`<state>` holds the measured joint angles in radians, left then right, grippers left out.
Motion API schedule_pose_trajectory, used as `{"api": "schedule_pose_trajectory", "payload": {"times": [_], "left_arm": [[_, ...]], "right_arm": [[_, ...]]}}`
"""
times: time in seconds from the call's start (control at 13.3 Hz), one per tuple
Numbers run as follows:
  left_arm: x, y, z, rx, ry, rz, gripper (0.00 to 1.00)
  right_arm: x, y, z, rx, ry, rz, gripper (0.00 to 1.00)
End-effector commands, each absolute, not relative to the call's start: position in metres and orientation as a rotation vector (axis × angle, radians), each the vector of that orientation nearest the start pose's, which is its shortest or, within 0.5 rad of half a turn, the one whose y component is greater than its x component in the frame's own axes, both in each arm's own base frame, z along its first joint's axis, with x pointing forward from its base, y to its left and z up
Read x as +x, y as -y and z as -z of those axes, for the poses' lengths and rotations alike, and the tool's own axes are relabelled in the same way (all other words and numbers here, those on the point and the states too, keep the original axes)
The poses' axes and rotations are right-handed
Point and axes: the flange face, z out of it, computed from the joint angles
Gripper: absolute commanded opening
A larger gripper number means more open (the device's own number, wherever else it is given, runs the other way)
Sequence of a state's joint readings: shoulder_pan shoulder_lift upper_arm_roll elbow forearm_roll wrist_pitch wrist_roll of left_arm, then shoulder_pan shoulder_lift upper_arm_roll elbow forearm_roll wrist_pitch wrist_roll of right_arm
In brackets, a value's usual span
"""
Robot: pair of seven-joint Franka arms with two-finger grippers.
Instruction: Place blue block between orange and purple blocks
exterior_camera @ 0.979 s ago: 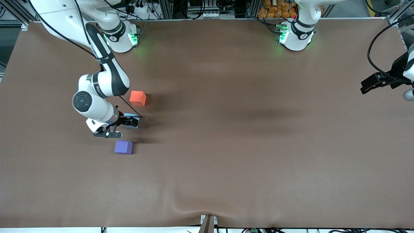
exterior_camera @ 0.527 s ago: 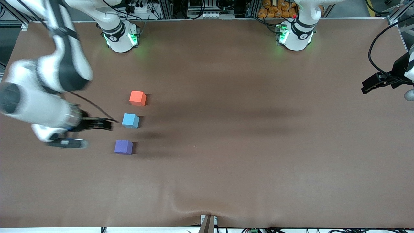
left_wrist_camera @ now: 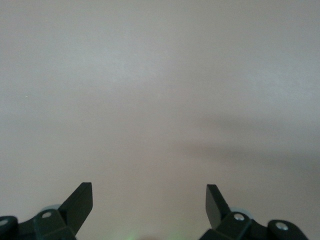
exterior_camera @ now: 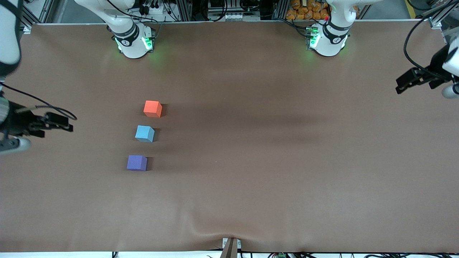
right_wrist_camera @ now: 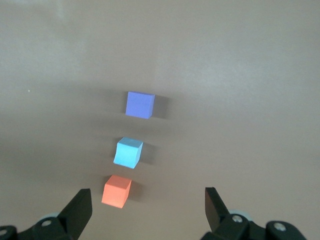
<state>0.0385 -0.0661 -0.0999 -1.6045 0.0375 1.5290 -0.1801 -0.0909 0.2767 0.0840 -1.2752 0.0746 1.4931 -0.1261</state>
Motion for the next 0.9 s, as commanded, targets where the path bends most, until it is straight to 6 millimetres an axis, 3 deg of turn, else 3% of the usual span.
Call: {"api": "schedule_pose_trajectory", "payload": {"times": [0.0,0.3,0.53,0.68,0.83], "left_arm": [[0.513,0.029,-0.650,-3.125,0.178,-0.035,1.00],[0.506,0.041,-0.655,-3.124,0.143,-0.047,1.00],[0.505,0.049,-0.656,-3.123,0.119,-0.047,1.00],[0.504,0.053,-0.656,-3.122,0.105,-0.044,1.00],[0.504,0.055,-0.657,-3.122,0.097,-0.042,1.00]], "right_arm": [[0.581,0.003,-0.638,-3.077,-0.058,-0.067,1.00],[0.531,0.010,-0.645,-3.088,-0.140,-0.041,1.00],[0.535,0.017,-0.638,-3.085,-0.159,-0.048,1.00],[0.539,0.003,-0.626,-3.087,-0.121,-0.016,1.00],[0.540,0.000,-0.626,-3.089,-0.111,-0.011,1.00]]}}
